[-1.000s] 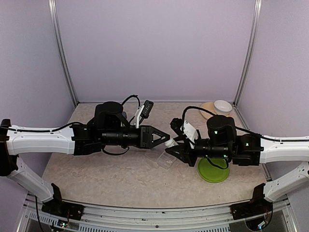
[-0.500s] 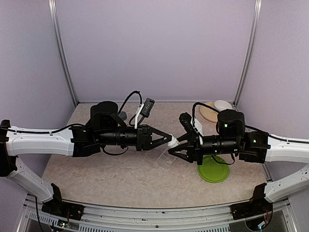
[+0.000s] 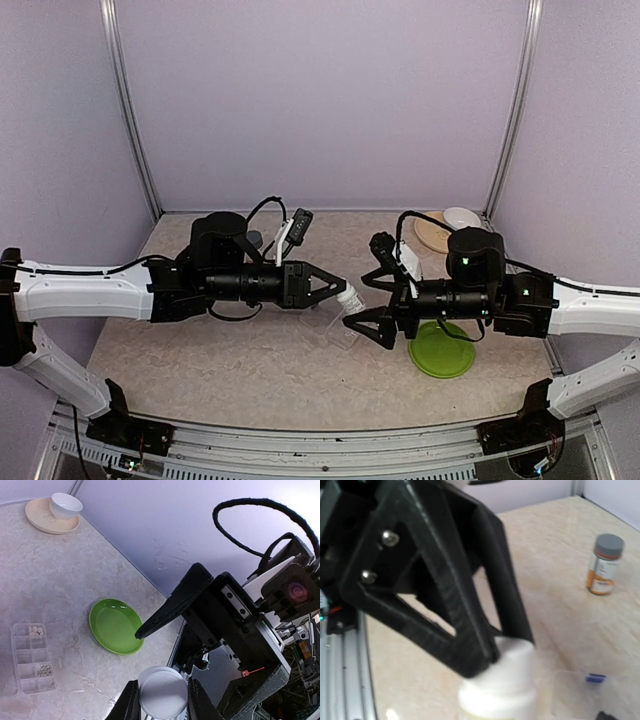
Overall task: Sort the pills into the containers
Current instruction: Place the pill bottle at the corner of the board.
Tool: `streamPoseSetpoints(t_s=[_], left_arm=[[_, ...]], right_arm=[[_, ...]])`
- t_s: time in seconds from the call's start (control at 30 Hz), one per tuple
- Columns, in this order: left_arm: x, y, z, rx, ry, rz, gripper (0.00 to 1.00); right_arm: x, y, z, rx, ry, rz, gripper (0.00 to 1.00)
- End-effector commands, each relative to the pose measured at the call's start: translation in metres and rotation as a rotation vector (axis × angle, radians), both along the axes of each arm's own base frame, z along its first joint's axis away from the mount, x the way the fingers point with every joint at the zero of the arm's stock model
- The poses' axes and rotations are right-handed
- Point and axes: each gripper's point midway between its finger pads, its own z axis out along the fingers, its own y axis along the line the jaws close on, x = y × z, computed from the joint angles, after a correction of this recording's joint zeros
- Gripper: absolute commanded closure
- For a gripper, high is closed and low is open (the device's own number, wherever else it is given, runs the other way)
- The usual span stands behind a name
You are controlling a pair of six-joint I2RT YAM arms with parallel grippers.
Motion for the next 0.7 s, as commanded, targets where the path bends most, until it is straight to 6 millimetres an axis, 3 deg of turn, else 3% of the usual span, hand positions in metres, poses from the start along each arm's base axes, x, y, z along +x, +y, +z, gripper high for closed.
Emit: streamPoseSetpoints(t_s=[0.0,0.23,0.67], left_arm=[[0.021,0.019,-0.016,0.078,0.025,0.118,1.0],[0.06,0.06,-0.054,0.289,-0.023,0.344,1.0],[0.121,0.157,-0.115,0.577,-0.044,0.687,1.0]], right_arm=[[0.015,-0.007,0.004,-0.037,-0.05,-0.078,0.0],[0.034,-0.017,-0.006,-0.094,-0.07,-0.191,0.0],[0.06,-0.034,-0.025,-0.166,-0.072,-0.367,0.0]])
